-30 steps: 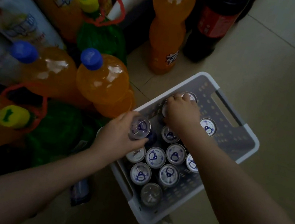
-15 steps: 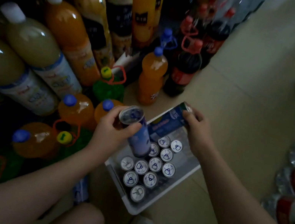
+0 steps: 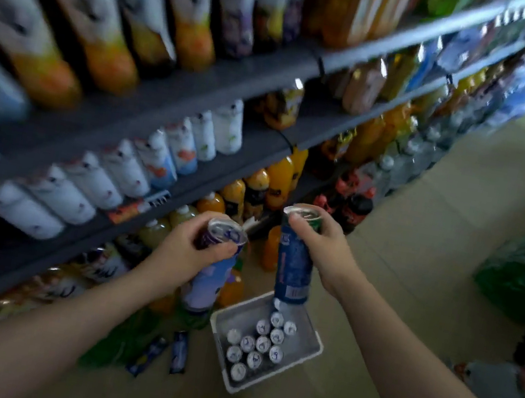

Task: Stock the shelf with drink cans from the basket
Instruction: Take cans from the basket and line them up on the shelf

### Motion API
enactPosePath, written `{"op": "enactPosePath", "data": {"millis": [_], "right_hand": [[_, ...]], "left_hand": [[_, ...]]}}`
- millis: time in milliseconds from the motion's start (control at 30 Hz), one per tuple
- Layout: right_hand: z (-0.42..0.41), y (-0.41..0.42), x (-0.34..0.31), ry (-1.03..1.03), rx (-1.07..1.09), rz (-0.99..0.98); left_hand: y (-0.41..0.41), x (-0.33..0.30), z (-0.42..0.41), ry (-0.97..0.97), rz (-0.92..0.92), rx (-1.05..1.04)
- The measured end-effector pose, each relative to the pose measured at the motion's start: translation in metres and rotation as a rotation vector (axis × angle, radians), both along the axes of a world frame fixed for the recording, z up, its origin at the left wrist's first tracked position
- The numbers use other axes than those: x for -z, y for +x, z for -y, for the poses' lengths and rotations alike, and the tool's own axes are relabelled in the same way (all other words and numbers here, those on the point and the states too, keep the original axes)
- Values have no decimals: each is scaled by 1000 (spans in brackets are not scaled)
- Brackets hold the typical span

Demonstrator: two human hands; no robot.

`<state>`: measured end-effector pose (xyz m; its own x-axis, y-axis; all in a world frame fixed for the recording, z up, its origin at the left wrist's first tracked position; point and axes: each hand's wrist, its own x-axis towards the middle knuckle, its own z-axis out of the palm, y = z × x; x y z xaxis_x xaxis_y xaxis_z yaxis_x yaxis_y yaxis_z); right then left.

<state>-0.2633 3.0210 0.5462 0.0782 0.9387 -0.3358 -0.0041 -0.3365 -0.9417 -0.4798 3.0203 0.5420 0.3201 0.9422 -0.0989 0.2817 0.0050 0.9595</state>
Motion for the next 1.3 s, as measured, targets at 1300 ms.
{"op": "enactPosePath", "data": {"millis": [1300], "right_hand": [[-86, -599, -562, 856, -266, 104]], "left_hand": [[-506, -567, 26, 865, -366, -924]]}}
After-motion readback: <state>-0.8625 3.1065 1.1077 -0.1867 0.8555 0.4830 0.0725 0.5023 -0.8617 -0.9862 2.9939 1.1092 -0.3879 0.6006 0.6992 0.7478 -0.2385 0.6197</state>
